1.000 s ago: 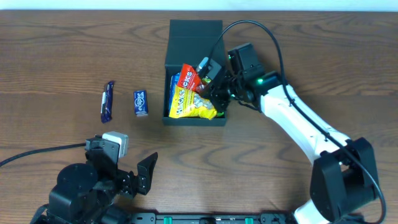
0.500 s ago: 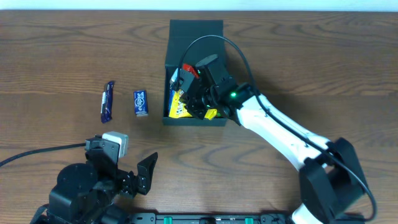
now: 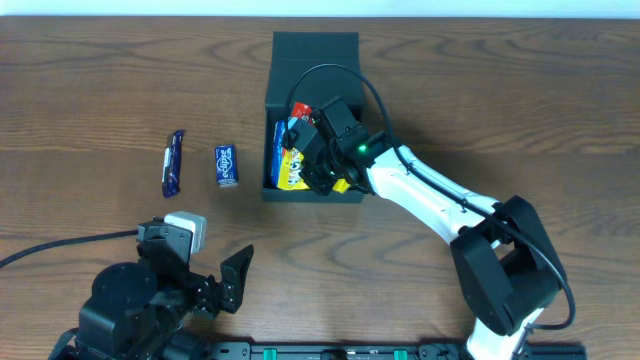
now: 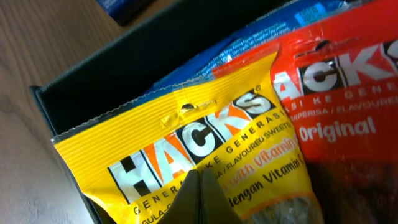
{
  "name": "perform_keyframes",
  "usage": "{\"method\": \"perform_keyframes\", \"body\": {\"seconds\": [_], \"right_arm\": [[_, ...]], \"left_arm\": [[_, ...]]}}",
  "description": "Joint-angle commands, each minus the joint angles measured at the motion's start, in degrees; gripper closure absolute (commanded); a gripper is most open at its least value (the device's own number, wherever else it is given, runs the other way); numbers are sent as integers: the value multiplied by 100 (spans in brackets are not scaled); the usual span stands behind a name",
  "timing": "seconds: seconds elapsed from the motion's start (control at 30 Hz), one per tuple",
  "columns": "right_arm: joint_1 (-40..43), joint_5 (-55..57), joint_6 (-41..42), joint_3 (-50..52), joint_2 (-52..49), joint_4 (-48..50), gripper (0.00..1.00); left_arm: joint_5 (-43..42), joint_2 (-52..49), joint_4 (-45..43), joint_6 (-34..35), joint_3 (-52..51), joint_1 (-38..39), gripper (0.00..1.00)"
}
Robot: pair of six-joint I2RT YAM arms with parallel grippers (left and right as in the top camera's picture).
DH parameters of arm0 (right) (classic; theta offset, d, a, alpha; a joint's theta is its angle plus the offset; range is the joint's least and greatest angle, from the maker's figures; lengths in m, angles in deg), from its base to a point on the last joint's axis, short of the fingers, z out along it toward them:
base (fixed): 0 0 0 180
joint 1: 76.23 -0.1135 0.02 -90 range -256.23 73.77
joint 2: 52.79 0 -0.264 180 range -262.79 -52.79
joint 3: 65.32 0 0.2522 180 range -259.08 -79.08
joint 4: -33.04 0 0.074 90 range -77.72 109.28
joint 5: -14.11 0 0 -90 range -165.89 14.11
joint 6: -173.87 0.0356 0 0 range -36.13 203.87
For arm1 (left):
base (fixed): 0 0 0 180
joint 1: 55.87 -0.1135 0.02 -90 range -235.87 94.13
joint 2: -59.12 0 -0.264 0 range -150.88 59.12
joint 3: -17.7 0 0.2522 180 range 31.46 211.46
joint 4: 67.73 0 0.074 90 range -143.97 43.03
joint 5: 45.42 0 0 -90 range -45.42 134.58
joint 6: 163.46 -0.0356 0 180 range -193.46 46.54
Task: Pack container
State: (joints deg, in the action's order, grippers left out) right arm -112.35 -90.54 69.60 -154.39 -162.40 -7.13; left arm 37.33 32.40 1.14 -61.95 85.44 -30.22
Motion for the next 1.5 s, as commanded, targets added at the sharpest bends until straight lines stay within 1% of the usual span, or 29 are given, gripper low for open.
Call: {"method": "perform_keyframes", "body": {"seconds": [0.0, 0.57, 0.93, 1.2, 1.47], "right_arm": [[90, 286, 76, -7, 24, -195, 99], [90, 544, 107, -13, 402, -616, 99], [109, 627, 140, -15, 1126, -330, 99], [133, 699, 136, -4, 870, -407, 99], [203, 715, 133, 0, 256, -448, 99]], "left_arm": [[96, 22, 26, -127, 105, -11, 5], [127, 22, 57, -125, 105, -11, 5], [127, 22, 57, -125, 105, -11, 5], [125, 22, 57, -122, 105, -11, 5], [127, 22, 55, -125, 105, -11, 5]]}}
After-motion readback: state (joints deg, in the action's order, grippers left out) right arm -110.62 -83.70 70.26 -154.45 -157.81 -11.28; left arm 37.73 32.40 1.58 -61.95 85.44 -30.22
